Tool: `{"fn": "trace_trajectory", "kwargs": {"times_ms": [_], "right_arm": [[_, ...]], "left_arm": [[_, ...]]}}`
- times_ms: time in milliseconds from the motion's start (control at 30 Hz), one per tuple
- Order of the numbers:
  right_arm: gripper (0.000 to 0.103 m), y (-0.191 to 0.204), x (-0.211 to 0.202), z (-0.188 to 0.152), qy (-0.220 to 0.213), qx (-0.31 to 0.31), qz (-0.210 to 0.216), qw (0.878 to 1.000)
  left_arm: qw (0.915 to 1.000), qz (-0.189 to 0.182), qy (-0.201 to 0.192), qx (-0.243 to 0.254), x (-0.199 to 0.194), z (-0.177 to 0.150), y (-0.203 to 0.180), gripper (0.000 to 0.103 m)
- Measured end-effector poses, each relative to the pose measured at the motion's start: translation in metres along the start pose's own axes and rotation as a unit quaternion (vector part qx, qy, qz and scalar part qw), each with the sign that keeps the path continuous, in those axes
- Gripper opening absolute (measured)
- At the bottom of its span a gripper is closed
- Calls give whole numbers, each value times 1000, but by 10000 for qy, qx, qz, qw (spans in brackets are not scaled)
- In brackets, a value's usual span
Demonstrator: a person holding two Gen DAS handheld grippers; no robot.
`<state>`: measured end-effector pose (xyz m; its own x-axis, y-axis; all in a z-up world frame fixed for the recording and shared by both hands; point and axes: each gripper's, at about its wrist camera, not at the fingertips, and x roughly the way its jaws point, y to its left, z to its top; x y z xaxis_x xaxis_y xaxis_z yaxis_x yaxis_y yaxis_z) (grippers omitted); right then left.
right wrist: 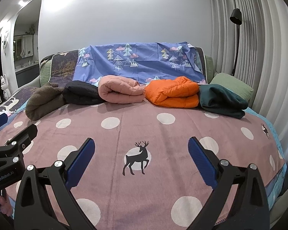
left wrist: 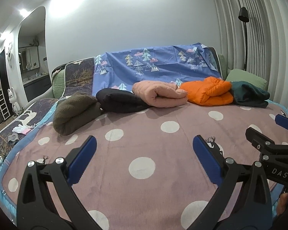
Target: Fold large clothes
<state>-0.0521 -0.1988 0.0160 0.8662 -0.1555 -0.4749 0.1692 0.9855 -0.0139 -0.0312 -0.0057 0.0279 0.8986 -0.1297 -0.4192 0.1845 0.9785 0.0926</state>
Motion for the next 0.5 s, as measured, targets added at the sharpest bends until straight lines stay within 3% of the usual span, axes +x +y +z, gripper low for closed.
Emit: {"fn": "trace_trajectory", "kwargs": {"times_ms": [500], "right_arm": [[98, 2, 4, -3, 73, -52, 4, 10000]], "left_arm": [[9998, 46, 187, 59, 7, -4, -2, 101]]}}
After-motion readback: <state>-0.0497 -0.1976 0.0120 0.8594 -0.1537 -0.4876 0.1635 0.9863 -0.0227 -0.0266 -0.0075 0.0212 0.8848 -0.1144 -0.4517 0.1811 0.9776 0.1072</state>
